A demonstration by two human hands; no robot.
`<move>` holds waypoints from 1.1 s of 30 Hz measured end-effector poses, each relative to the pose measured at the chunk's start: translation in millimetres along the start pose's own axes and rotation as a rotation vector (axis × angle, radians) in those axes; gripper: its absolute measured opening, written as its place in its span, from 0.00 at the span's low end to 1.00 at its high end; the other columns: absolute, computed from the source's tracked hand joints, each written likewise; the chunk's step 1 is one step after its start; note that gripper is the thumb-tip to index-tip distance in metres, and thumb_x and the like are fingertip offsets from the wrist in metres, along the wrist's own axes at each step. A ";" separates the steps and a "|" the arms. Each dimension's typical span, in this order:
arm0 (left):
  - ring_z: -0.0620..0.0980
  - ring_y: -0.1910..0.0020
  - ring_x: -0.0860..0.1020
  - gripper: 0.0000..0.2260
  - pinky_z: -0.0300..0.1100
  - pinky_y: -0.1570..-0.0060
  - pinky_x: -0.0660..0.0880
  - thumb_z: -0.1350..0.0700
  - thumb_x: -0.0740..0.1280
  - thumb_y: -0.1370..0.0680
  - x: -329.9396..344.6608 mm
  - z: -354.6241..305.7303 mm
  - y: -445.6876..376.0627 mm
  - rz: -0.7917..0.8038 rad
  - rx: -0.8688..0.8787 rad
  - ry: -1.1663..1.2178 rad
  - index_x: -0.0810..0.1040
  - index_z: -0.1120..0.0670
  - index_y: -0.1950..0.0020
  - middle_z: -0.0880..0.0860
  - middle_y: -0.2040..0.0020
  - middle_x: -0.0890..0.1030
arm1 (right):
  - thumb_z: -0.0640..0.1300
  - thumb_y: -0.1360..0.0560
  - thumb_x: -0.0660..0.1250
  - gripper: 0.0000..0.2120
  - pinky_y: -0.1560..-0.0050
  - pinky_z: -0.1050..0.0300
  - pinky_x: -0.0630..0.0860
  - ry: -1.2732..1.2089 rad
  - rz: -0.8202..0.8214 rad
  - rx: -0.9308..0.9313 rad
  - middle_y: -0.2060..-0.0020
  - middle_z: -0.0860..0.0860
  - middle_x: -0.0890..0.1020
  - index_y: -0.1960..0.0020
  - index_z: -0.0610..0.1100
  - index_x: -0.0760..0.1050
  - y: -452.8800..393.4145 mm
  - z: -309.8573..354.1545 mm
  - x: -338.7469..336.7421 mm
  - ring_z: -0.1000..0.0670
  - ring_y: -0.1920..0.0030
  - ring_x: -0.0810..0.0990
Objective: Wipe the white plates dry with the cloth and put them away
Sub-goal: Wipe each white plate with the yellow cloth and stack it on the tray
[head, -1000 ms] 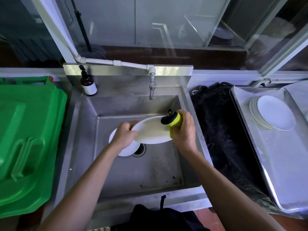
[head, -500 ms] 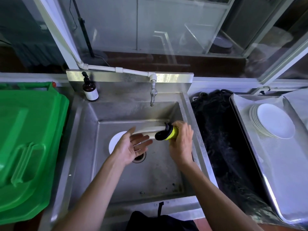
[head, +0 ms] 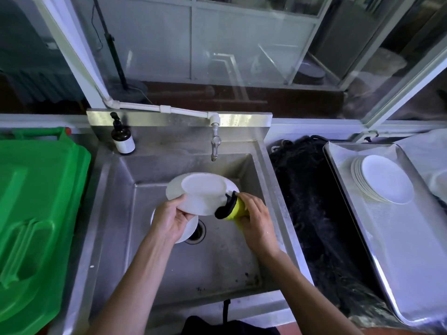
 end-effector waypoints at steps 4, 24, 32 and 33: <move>0.58 0.45 0.83 0.15 0.55 0.50 0.83 0.67 0.65 0.20 -0.6 -0.9 1.7 -0.015 0.076 -0.075 0.77 0.64 0.33 0.62 0.40 0.83 | 0.44 0.24 0.68 0.35 0.38 0.76 0.64 -0.207 0.112 0.226 0.32 0.65 0.70 0.24 0.63 0.57 -6.2 9.8 3.7 0.70 0.34 0.67; 0.59 0.46 0.82 0.15 0.54 0.44 0.76 0.65 0.65 0.21 22.9 19.1 25.0 0.136 0.094 -0.070 0.78 0.59 0.34 0.62 0.40 0.82 | 0.44 0.15 0.60 0.21 0.26 0.44 0.65 0.083 -0.014 0.130 0.22 0.48 0.67 0.23 0.45 0.67 -1.2 53.9 42.8 0.44 0.22 0.64; 0.55 0.48 0.85 0.14 0.45 0.54 0.82 0.64 0.62 0.19 27.4 22.0 26.1 0.133 0.091 0.051 0.79 0.54 0.36 0.57 0.42 0.85 | 0.44 0.15 0.60 0.25 0.23 0.42 0.59 0.035 0.007 0.090 0.19 0.46 0.59 0.20 0.44 0.61 9.5 64.1 54.2 0.45 0.18 0.54; 0.55 0.47 0.85 0.15 0.45 0.53 0.82 0.64 0.62 0.19 27.5 22.1 27.1 0.141 0.088 0.058 0.78 0.55 0.34 0.58 0.41 0.85 | 0.44 0.15 0.60 0.25 0.22 0.44 0.58 0.031 0.006 0.088 0.19 0.46 0.58 0.20 0.43 0.60 10.4 62.7 53.5 0.45 0.18 0.53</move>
Point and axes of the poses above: each hand's wrist, its own y-axis away from the middle knuckle, its own x-axis out of the palm, z = x × y, the point moved 6 cm from there along -y, towards the middle knuckle
